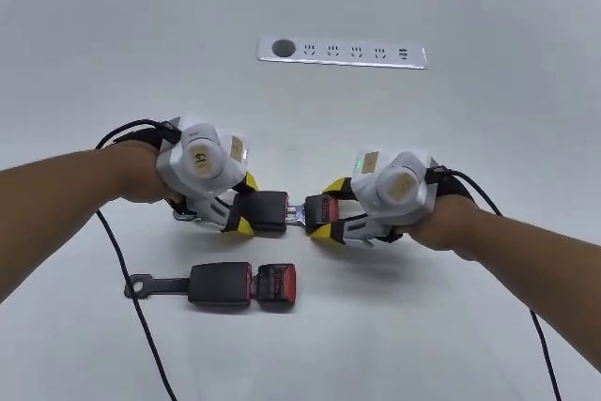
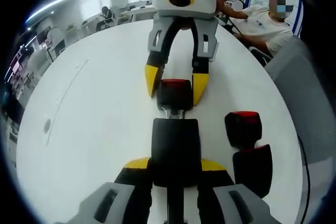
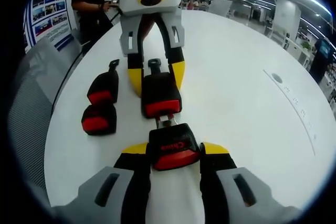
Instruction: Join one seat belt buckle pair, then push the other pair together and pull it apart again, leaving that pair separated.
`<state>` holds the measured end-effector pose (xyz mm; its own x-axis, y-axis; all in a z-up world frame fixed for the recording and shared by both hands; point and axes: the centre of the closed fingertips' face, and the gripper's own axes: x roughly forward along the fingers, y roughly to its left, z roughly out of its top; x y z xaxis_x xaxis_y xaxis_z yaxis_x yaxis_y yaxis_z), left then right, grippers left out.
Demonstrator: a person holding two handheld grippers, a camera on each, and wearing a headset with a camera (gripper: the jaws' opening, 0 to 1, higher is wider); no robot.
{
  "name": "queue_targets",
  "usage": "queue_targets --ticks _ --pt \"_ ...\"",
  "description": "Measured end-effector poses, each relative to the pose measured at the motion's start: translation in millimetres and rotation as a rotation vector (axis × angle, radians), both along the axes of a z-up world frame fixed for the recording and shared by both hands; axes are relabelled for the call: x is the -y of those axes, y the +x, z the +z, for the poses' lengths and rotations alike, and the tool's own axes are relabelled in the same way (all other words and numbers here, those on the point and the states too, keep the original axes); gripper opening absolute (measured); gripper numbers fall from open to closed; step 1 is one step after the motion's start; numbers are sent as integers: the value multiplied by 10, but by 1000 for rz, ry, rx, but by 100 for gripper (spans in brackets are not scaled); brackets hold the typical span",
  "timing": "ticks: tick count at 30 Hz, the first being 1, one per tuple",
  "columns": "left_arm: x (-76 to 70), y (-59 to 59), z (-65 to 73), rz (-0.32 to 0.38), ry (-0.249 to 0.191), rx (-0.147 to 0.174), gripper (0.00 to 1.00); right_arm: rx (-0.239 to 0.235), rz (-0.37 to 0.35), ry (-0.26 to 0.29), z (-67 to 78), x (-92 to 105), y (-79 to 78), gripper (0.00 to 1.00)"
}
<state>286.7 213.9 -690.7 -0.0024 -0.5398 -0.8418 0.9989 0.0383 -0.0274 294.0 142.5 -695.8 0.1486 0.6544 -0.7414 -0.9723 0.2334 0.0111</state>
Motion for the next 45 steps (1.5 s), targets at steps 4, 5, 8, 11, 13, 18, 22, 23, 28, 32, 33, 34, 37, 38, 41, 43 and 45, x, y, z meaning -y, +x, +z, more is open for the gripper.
queue_targets --ticks 4,5,8,11,13,18,22,23,28,32,33,34,37,38,41,43,45 --pt "-2 3 -1 1 -1 -1 33 1 3 1 -8 37 14 35" --pt "-7 7 -6 2 -2 -1 33 7 10 -4 -17 50 15 35" --pt "-7 9 -7 1 -3 -2 33 5 13 -7 -23 85 18 35" --pt "-10 11 -8 2 -2 -2 33 3 11 -10 -29 159 19 35" --pt "-18 19 -18 5 -3 -3 33 3 8 -10 -28 217 11 35" --pt "-13 13 -15 6 -2 -5 33 2 0 -13 19 346 -14 35" --pt "-14 14 -19 9 -3 -6 33 2 -4 -11 17 466 -12 35" --pt "-16 16 -20 9 -2 -5 33 2 -3 -10 16 486 -13 35" --pt "-9 12 -15 8 -2 -6 33 -1 -1 -18 26 625 -32 36" --pt "-12 17 -20 11 -1 -7 33 -4 -3 -20 14 693 -33 36" --pt "-12 17 -21 11 -1 -7 33 -6 -2 -22 7 737 -29 36" --pt "-11 17 -21 11 -1 -7 33 -5 -2 -22 5 757 -22 36" --pt "-3 9 -16 11 1 -7 33 -1 11 -25 13 825 -45 36" --pt "-2 10 -14 9 2 -7 33 -3 12 -27 10 874 -34 36" --pt "-4 16 -15 9 2 -8 33 -1 6 -30 4 953 -35 36" --pt "-11 22 -21 12 1 -9 33 -1 2 -31 0 995 -47 36" --pt "-13 24 -22 12 1 -9 33 -3 -6 -32 -1 1052 -52 36"
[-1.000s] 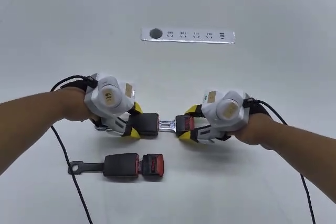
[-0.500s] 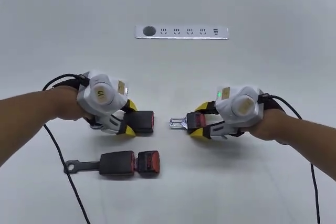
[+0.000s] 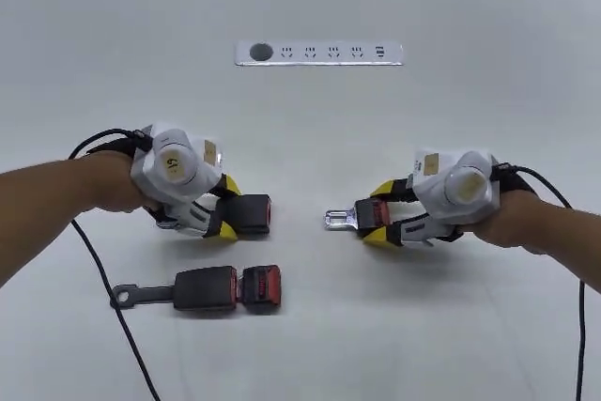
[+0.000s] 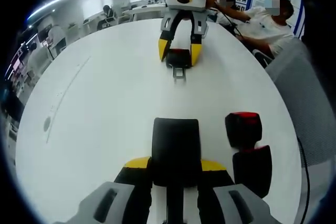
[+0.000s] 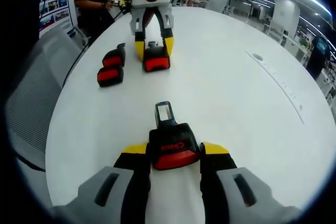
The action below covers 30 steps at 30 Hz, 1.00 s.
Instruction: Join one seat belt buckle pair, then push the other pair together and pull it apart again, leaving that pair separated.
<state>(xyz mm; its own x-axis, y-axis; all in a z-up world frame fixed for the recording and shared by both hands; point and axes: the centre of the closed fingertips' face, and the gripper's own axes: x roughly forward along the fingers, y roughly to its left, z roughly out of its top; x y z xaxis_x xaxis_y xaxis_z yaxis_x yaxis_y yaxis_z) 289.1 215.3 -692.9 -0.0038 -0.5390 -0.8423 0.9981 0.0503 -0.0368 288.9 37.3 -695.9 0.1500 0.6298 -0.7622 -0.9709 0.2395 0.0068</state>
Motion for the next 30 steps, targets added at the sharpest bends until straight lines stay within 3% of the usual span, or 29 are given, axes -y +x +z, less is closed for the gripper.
queue_targets --ticks 15,30 --pt "-1 -10 5 3 5 0 34 -4 -16 -7 -38 196 -50 36" --pt "-7 -6 2 -1 12 -4 34 -9 -21 -11 34 464 -86 36"
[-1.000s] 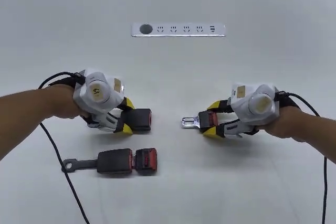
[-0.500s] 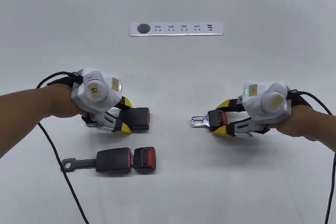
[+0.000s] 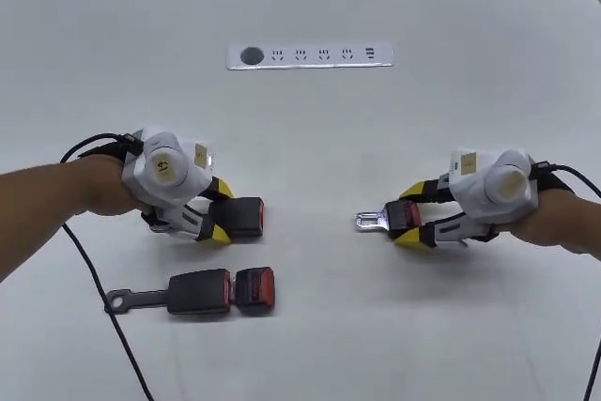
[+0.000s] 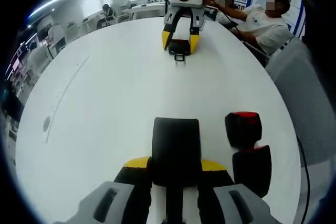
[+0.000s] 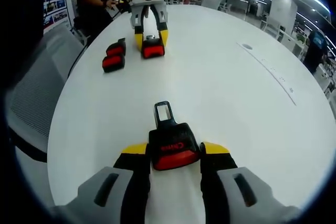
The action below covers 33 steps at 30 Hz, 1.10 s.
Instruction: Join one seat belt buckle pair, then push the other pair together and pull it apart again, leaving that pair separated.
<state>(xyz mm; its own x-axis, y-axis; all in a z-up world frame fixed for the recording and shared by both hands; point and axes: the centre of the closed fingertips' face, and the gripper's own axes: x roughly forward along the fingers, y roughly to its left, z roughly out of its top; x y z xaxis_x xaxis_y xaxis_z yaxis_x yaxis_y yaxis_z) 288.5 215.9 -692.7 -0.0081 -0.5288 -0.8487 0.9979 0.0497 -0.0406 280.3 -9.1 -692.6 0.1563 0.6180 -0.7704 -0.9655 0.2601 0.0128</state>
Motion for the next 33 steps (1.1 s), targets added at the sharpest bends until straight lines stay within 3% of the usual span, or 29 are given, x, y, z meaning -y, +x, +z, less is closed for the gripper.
queue_targets --ticks 17,33 --pt "22 -20 16 -3 5 -3 34 -3 18 4 -4 75 35 37" --pt "27 -55 29 -23 19 -5 37 8 -14 8 -6 143 36 37"
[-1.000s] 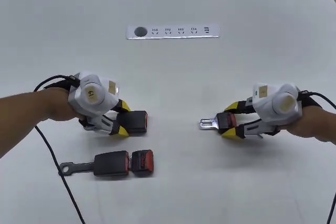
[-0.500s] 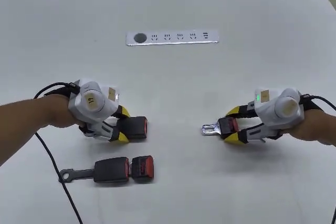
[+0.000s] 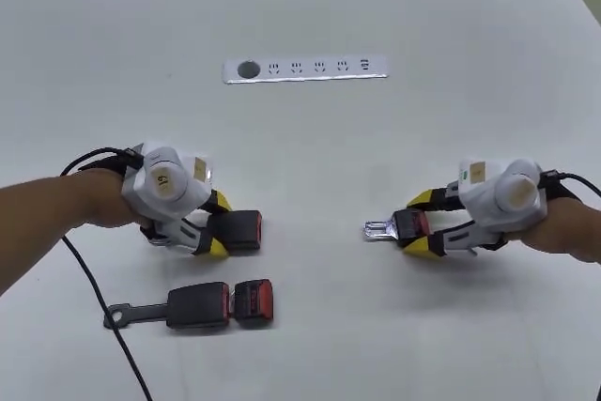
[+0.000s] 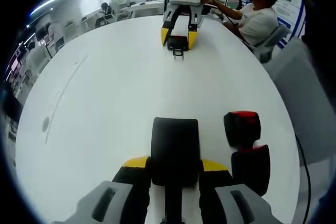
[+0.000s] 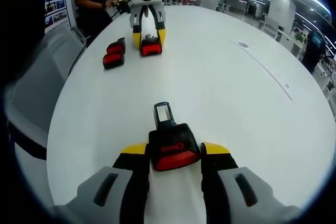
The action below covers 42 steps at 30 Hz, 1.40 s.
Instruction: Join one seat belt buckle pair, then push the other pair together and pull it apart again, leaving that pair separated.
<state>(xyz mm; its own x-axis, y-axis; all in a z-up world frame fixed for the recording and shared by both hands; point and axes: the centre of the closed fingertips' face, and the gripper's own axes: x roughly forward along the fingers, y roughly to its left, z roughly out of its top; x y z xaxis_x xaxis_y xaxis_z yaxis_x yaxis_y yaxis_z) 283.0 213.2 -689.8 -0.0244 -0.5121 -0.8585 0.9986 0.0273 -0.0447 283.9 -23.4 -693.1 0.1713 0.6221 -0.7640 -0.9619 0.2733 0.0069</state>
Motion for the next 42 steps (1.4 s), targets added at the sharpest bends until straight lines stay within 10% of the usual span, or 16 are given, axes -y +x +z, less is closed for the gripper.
queue_targets --ticks 5,10,20,27,42 --pt "8 36 7 137 -17 -47 39 5 -102 -4 -6 36 50 44" --pt "23 64 100 195 -75 -53 69 -1 -191 5 -11 69 26 59" --pt "-20 193 391 458 -208 20 88 123 -492 96 226 139 173 73" --pt "-164 205 599 631 -339 80 99 115 -623 196 408 28 44 87" --pt "-441 -312 960 802 -440 118 100 193 -716 257 731 -203 -307 96"
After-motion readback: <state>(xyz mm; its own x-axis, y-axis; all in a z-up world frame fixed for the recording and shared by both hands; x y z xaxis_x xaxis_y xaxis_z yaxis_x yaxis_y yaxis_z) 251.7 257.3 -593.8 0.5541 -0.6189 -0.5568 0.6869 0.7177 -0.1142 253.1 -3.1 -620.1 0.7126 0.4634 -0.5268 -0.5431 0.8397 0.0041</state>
